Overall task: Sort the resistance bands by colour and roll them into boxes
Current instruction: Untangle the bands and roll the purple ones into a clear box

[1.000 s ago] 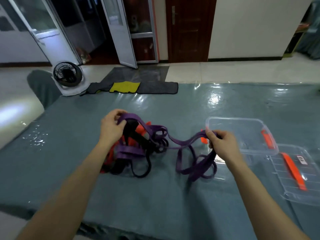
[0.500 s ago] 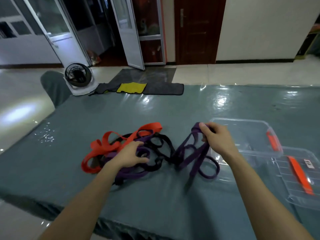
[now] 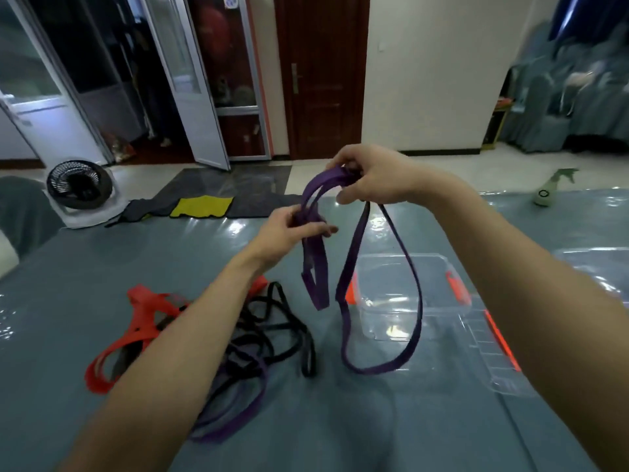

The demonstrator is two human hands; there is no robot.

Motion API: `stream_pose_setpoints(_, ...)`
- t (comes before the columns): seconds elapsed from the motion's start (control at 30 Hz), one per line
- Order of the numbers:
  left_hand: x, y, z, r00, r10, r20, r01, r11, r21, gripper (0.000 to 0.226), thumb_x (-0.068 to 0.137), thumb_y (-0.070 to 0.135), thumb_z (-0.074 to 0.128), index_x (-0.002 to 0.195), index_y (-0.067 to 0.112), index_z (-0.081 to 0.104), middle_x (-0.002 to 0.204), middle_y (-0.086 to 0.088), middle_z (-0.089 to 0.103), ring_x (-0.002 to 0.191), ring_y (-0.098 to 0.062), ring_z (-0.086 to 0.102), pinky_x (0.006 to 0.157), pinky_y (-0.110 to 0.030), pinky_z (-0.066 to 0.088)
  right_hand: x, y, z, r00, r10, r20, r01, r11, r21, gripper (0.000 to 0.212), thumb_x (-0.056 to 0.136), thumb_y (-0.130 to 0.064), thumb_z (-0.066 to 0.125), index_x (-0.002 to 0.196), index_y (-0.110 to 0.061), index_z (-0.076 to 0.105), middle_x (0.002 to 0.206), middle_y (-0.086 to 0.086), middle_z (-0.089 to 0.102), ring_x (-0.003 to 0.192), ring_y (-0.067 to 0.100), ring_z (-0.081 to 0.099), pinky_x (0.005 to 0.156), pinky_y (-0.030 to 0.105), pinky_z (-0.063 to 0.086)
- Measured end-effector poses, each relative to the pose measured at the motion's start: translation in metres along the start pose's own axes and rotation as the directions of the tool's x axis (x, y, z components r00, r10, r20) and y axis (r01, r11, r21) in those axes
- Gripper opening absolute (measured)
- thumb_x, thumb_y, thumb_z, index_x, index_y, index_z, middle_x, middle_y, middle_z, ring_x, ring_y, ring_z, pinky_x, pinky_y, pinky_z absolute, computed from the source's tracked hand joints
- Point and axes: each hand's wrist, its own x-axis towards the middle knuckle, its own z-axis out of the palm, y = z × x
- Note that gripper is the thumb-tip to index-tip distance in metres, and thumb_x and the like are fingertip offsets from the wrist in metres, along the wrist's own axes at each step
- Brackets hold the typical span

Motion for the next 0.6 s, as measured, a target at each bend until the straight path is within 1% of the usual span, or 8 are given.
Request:
stream_pose_setpoints(0.07,0.001,0.025,-0.014,0.998,0.033,-0.046,-0.038,0.994,-0.107,0.008,0.094,0.007,0.067,0.099,0.012,0.062,0.072,-0.005,0.068,0.08,-0.03,0.077,0.1,-0.052,0.061,0.006,0.012,-0.001,0.998,0.0,-0.056,0.002,0.999,0.04,0.05,0.08,-0.012,0.091,0.121,-0.027,0.066,0.096,-0.005,0.076,0.073,0.001,0.073,0.062,0.014,0.054)
stream_pose_setpoints(0.13,-0.002,0.044,-0.031,0.99,0.075,-0.123,-0.096,0.98,-0.175,0.01,0.095,0.004,0.056,0.095,0.013,0.055,0.062,0.0,0.052,0.054,-0.02,0.056,0.069,-0.041,0.063,0.005,0.038,0.027,0.997,0.062,-0.035,-0.059,0.996,0.067,0.048,0.079,-0.015,0.093,0.119,-0.023,0.066,0.099,-0.002,0.078,0.083,0.009,0.076,0.073,0.027,0.062)
stream_pose_setpoints(0.2,-0.01,0.052,-0.049,0.979,0.095,-0.182,-0.113,0.989,-0.094,0.013,0.094,0.005,0.053,0.094,0.018,0.051,0.059,0.005,0.044,0.046,-0.013,0.036,0.046,-0.027,0.04,-0.001,0.064,0.076,0.977,0.166,0.137,-0.17,0.985,0.017,0.031,0.086,-0.02,0.087,0.112,-0.012,0.072,0.097,0.005,0.082,0.094,0.023,0.079,0.091,0.043,0.064)
stream_pose_setpoints(0.3,-0.037,0.044,-0.076,0.965,0.055,-0.255,-0.036,0.996,0.078,0.02,0.095,0.012,0.059,0.085,0.029,0.057,0.06,0.0,0.037,0.047,-0.011,0.027,0.045,-0.027,0.017,0.004,0.085,0.125,0.948,0.151,0.279,-0.166,0.986,0.028,0.011,0.089,-0.018,0.079,0.098,-0.012,0.077,0.087,0.003,0.083,0.088,0.017,0.08,0.088,0.033,0.061)
stream_pose_setpoints(0.37,-0.056,0.036,-0.099,0.925,0.014,-0.38,0.001,0.999,0.04,0.024,0.093,0.016,0.06,0.078,0.035,0.06,0.061,0.0,0.033,0.045,-0.01,0.026,0.043,-0.027,0.015,0.015,0.084,0.133,0.961,0.099,0.258,-0.116,0.992,0.052,0.008,0.087,-0.02,0.081,0.091,-0.018,0.074,0.081,-0.004,0.081,0.074,0.005,0.075,0.072,0.019,0.055)
stream_pose_setpoints(0.47,-0.082,0.024,-0.142,0.855,0.033,-0.517,0.072,0.981,0.183,0.009,0.087,0.028,0.068,0.082,0.033,0.062,0.057,0.007,0.042,0.045,-0.009,0.033,0.041,-0.024,0.025,0.03,0.072,0.133,0.943,0.095,0.318,-0.076,0.995,-0.071,0.011,0.088,-0.022,0.083,0.084,-0.019,0.073,0.075,-0.007,0.078,0.059,-0.006,0.064,0.068,0.021,0.047)
stream_pose_setpoints(0.5,-0.092,0.018,-0.155,0.845,0.045,-0.532,0.112,0.959,0.26,0.007,0.088,0.032,0.069,0.086,0.03,0.062,0.057,0.01,0.045,0.047,-0.008,0.036,0.043,-0.024,0.028,0.037,0.067,0.129,0.948,0.088,0.307,-0.063,0.994,-0.093,0.012,0.087,-0.023,0.085,0.085,-0.016,0.075,0.075,-0.006,0.079,0.059,-0.004,0.064,0.069,0.023,0.047)
stream_pose_setpoints(0.6,-0.114,-0.013,-0.189,0.801,-0.035,-0.598,0.229,0.94,0.252,0.008,0.097,0.031,0.061,0.089,0.03,0.061,0.057,0.016,0.043,0.051,-0.007,0.036,0.049,-0.028,0.026,0.057,0.041,0.103,0.993,0.016,0.116,-0.034,0.987,0.157,0.015,0.086,-0.021,0.09,0.09,-0.017,0.076,0.07,-0.008,0.072,0.065,0.007,0.065,0.068,0.023,0.053)
